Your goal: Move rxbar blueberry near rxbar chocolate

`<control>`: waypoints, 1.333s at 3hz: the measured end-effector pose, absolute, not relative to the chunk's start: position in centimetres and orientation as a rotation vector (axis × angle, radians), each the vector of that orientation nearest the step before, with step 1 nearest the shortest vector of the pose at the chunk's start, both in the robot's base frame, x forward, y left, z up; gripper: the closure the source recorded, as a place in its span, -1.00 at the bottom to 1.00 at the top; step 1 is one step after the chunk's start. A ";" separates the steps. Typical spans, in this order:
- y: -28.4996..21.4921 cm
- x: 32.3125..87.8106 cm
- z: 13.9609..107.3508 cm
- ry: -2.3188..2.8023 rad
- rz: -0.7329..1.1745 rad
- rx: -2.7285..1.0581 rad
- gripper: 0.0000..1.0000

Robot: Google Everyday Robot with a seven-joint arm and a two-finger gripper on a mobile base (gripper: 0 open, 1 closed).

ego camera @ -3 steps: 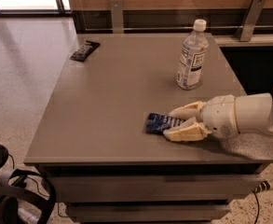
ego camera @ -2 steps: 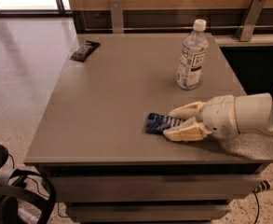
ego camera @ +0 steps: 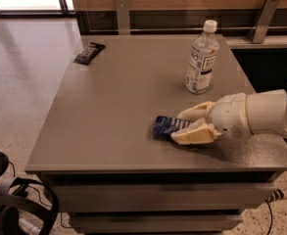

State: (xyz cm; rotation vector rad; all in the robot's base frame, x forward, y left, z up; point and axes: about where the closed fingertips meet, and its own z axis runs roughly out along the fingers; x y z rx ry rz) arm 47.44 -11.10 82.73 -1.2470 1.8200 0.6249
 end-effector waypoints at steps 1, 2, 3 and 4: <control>-9.4 47.8 87.8 1.840 0.538 -1.300 1.00; -7.4 49.0 91.9 1.836 0.469 -1.342 1.00; -5.8 51.4 94.9 1.837 0.409 -1.357 1.00; -4.5 54.6 97.2 1.839 0.352 -1.352 1.00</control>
Offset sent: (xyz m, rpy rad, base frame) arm 0.0409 0.0668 0.1453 -0.2001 -0.1026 0.0099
